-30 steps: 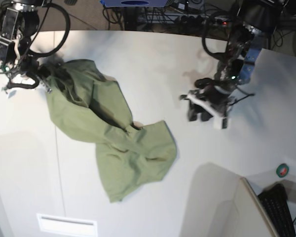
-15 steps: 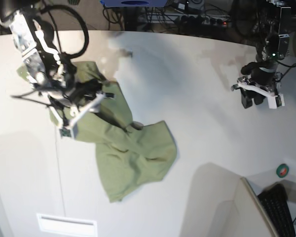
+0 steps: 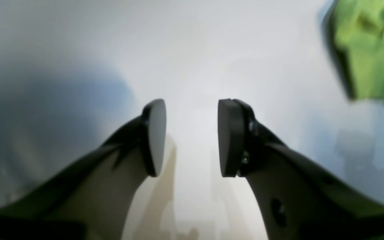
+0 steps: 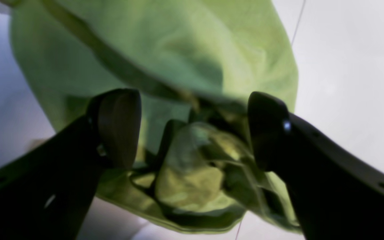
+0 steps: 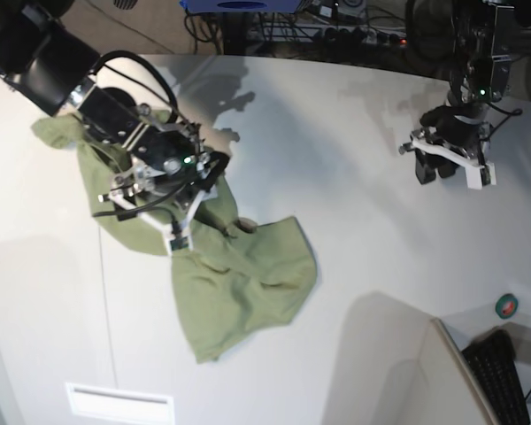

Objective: Layout the t-shirt on the table in an organized manner, then fold the t-shirt properly
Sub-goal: 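Regrasp the t-shirt edge with the right gripper and lift, then pull the t-shirt edge with the right gripper toward its arm, then grasp the t-shirt fabric with the left gripper and pull it outward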

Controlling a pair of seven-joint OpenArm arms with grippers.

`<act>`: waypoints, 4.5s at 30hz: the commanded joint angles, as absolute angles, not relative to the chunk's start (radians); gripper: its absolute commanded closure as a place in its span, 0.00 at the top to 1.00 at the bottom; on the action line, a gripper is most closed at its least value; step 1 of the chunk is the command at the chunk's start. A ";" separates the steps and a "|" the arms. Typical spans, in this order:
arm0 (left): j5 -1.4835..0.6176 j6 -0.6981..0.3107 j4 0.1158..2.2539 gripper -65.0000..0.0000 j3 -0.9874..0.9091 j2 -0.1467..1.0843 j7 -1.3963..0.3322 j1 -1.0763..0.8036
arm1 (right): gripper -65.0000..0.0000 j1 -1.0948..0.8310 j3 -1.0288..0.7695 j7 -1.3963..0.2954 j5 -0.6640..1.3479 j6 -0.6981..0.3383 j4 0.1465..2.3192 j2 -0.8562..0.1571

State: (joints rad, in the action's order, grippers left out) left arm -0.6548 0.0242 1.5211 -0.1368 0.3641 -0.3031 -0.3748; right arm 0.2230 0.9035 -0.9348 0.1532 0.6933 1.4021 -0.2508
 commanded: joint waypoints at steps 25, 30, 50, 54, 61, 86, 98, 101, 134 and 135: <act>-0.645 0.019 1.463 0.37 0.378 0.208 -0.291 -0.096 | 0.00 0.208 0.550 -0.865 0.045 0.492 1.483 -0.225; -0.645 0.019 1.274 0.37 0.565 0.090 -0.288 0.082 | 0.00 0.206 0.544 -0.868 0.045 0.492 1.478 -0.225; -0.644 0.104 0.685 0.37 0.634 0.039 -0.159 0.311 | 0.00 0.228 0.289 -0.869 0.045 0.410 1.572 -0.217; -0.647 0.128 0.713 0.37 0.631 0.102 -0.157 0.320 | 0.00 0.234 0.150 -0.865 0.045 0.295 1.509 -0.217; -0.651 0.133 0.809 0.37 0.631 0.193 -0.165 0.323 | 0.00 0.265 -0.131 -0.920 0.047 0.220 1.345 -0.214; -0.601 0.131 1.498 0.38 -0.021 0.314 -0.351 -0.028 | 0.00 -0.007 -0.090 -0.993 0.048 0.154 1.744 -0.122; -0.398 0.071 1.494 0.57 0.056 0.088 -0.460 0.036 | 0.22 -0.048 -0.061 -1.007 0.048 0.154 1.745 -0.116; -0.529 0.047 1.475 0.70 0.143 0.051 -0.604 0.107 | 0.22 -0.054 -0.070 -1.006 0.048 0.154 1.745 -0.122; -0.874 0.045 0.690 1.00 0.306 -0.156 -0.418 0.564 | 0.21 -0.133 -0.407 -0.951 0.048 -0.076 1.745 -0.097; -0.874 0.045 0.690 1.00 0.306 -0.156 -0.409 0.564 | 0.21 -0.133 -0.407 -0.951 0.048 -0.076 1.745 -0.097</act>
